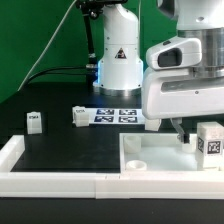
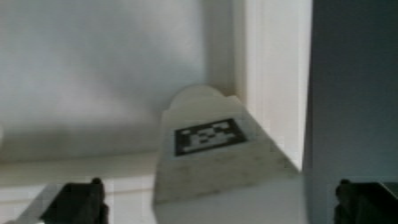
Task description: Assemble one leg
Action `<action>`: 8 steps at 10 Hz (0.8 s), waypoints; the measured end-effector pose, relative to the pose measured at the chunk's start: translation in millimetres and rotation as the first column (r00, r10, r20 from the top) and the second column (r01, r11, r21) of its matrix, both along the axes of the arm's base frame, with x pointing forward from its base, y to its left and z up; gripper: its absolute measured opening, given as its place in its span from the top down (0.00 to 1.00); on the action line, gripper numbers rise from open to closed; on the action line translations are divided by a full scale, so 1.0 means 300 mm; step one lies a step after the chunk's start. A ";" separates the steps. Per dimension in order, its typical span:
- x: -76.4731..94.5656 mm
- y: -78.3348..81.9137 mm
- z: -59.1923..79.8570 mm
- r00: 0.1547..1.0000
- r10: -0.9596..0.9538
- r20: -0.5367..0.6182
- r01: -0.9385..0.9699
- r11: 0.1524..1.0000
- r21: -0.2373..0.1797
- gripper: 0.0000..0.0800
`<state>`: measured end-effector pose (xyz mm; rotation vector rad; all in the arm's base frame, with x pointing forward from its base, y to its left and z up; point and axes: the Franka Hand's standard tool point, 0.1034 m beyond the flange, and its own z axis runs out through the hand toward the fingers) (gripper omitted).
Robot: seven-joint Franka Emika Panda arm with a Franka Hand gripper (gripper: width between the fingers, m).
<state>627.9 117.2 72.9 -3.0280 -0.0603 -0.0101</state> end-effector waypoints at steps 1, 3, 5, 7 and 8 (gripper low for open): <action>0.000 0.001 0.000 1.000 0.000 0.000 0.000 1.000 0.000 0.19; 0.000 0.001 0.000 1.000 -0.001 0.000 0.001 1.000 0.001 0.45; 0.000 0.000 0.000 1.000 -0.002 0.000 0.002 1.000 0.001 0.62; 0.000 -0.001 0.000 0.999 -0.034 -0.004 0.034 0.999 0.002 0.64; 0.000 -0.001 -0.001 0.998 -0.059 -0.002 0.059 0.998 0.004 0.64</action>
Offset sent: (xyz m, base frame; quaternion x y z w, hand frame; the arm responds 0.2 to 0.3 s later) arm 0.0000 0.0000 0.0000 0.0000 0.0000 0.0000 1.0000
